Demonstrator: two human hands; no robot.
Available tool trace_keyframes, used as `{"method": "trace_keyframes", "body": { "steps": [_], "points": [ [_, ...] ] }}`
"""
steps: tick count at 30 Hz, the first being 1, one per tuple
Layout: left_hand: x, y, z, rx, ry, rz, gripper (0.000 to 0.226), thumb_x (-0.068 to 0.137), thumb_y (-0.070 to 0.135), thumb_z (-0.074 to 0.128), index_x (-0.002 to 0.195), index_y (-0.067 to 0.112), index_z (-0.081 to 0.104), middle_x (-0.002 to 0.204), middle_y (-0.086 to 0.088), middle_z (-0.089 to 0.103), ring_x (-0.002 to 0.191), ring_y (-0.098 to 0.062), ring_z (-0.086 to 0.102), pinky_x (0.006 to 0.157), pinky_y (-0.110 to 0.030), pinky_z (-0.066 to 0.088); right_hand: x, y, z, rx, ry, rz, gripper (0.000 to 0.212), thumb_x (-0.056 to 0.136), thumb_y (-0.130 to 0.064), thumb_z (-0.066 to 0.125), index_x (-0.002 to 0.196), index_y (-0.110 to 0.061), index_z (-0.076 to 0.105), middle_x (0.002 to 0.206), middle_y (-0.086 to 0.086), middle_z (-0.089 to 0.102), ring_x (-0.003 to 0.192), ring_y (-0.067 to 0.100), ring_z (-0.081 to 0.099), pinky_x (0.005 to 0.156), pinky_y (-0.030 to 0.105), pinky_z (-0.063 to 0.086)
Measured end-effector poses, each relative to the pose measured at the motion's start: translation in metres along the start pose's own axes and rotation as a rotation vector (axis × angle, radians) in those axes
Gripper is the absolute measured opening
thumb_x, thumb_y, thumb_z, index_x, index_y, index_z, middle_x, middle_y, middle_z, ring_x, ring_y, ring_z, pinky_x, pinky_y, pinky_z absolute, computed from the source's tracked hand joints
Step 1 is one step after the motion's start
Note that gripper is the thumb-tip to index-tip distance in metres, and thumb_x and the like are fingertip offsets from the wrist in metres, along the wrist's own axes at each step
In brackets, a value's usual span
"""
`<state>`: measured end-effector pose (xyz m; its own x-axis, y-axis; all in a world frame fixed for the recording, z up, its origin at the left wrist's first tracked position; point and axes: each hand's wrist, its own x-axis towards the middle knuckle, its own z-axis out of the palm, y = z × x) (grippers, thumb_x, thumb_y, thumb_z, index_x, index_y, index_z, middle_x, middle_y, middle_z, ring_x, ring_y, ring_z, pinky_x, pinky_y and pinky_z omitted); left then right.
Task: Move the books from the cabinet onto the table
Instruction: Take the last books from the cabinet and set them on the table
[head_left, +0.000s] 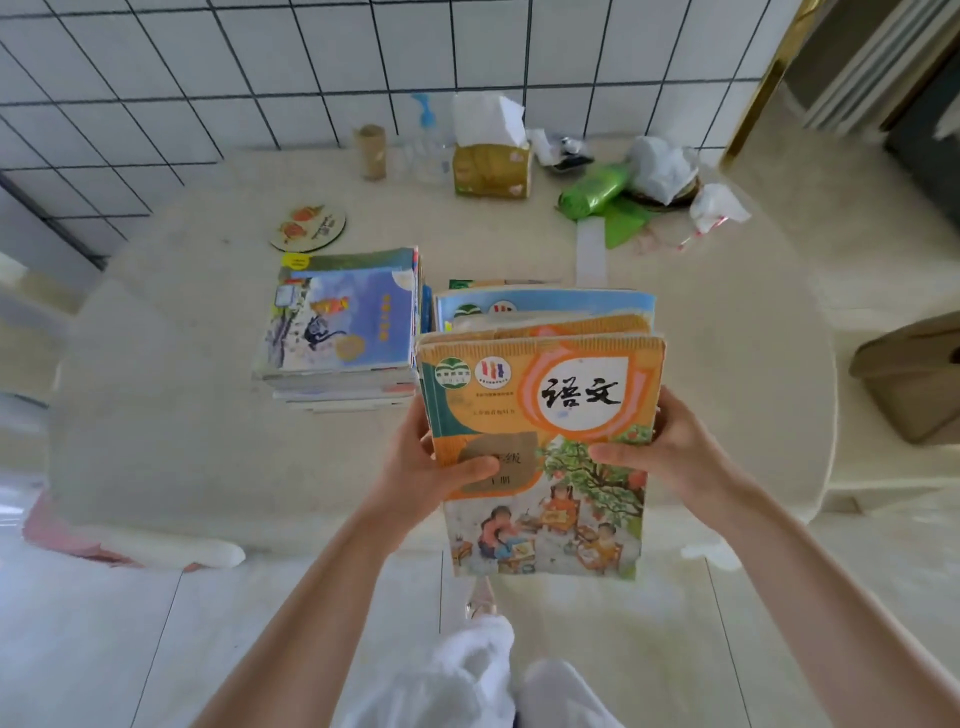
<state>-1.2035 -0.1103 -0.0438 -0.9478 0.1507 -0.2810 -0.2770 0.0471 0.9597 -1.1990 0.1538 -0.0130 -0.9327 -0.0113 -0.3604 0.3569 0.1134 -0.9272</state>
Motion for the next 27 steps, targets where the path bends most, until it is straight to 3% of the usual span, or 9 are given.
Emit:
{"method": "trace_keyframes", "body": {
  "steps": [3,6,9,11,15,18,21,23,27],
  "points": [
    [0.037,0.001,-0.014,0.067,-0.015,0.009,0.079,0.054,0.002,0.09,0.125,0.008,0.054,0.115,-0.009,0.07,0.103,-0.02,0.068,0.077,-0.034,0.06,0.032,-0.003,0.004,-0.018,-0.046,-0.064,0.082,0.046,0.007,0.087,0.121,-0.008,0.055,0.09,-0.008,0.075,0.08,0.008,0.071,0.056,0.02,0.055],
    [0.058,0.002,-0.021,0.133,-0.017,0.055,0.072,0.055,-0.005,0.09,0.119,0.003,0.059,0.109,-0.009,0.072,0.1,-0.021,0.07,0.072,-0.025,0.057,0.051,0.001,0.007,0.002,-0.074,-0.107,0.091,0.046,0.023,0.082,0.127,0.004,0.047,0.093,-0.01,0.076,0.082,0.005,0.071,0.062,0.019,0.056],
    [0.063,0.001,-0.023,0.186,0.009,0.092,0.08,0.05,0.005,0.095,0.121,0.007,0.059,0.104,0.004,0.074,0.099,-0.005,0.069,0.08,-0.022,0.056,0.059,0.009,0.01,-0.001,-0.04,-0.183,0.093,0.049,0.032,0.074,0.122,-0.017,0.045,0.093,-0.019,0.074,0.084,0.0,0.07,0.067,0.018,0.056],
    [0.063,-0.001,-0.024,0.166,0.038,0.122,0.08,0.05,-0.007,0.091,0.119,0.013,0.055,0.096,0.017,0.073,0.09,0.007,0.066,0.074,-0.012,0.051,0.063,0.016,0.011,-0.002,-0.02,-0.209,0.099,0.048,0.03,0.075,0.121,-0.027,0.042,0.094,-0.022,0.072,0.086,-0.002,0.069,0.071,0.017,0.056],
    [0.056,-0.018,-0.022,0.1,0.055,0.158,0.088,0.052,-0.008,0.086,0.118,0.037,0.05,0.108,0.005,0.07,0.099,-0.01,0.067,0.081,-0.027,0.055,0.064,0.033,0.007,-0.108,-0.033,-0.205,0.093,0.047,0.012,0.088,0.118,-0.031,0.047,0.097,-0.019,0.072,0.088,0.0,0.068,0.075,0.02,0.056],
    [0.047,-0.025,-0.018,0.063,0.073,0.144,0.088,0.057,0.0,0.087,0.126,0.037,0.048,0.117,-0.008,0.066,0.108,-0.023,0.064,0.088,-0.037,0.055,0.059,0.04,0.003,-0.14,-0.066,-0.203,0.086,0.051,0.0,0.091,0.121,-0.028,0.05,0.106,-0.007,0.072,0.095,0.012,0.069,0.077,0.03,0.058],
    [0.046,-0.031,-0.018,0.04,0.06,0.113,0.086,0.059,-0.003,0.087,0.127,0.033,0.048,0.121,-0.015,0.063,0.111,-0.035,0.062,0.092,-0.055,0.052,0.061,0.045,-0.004,-0.118,-0.146,-0.192,0.088,0.056,0.008,0.087,0.126,-0.026,0.045,0.107,-0.014,0.069,0.096,0.006,0.067,0.073,0.023,0.057],
    [0.047,-0.035,-0.019,0.038,0.05,0.098,0.088,0.06,-0.001,0.087,0.131,0.03,0.045,0.123,-0.017,0.062,0.114,-0.04,0.059,0.093,-0.063,0.048,0.065,0.045,-0.007,-0.158,-0.203,-0.17,0.095,0.054,-0.004,0.092,0.131,-0.025,0.04,0.11,-0.012,0.069,0.099,0.007,0.067,0.074,0.023,0.057],
    [0.052,-0.037,-0.02,0.031,0.058,0.099,0.098,0.055,-0.006,0.088,0.132,0.033,0.042,0.127,-0.018,0.058,0.117,-0.041,0.056,0.093,-0.061,0.049,0.074,0.052,-0.009,-0.23,-0.218,-0.113,0.103,0.053,-0.01,0.091,0.139,-0.021,0.035,0.115,-0.008,0.067,0.103,0.013,0.067,0.079,0.03,0.059]
  ]
}}
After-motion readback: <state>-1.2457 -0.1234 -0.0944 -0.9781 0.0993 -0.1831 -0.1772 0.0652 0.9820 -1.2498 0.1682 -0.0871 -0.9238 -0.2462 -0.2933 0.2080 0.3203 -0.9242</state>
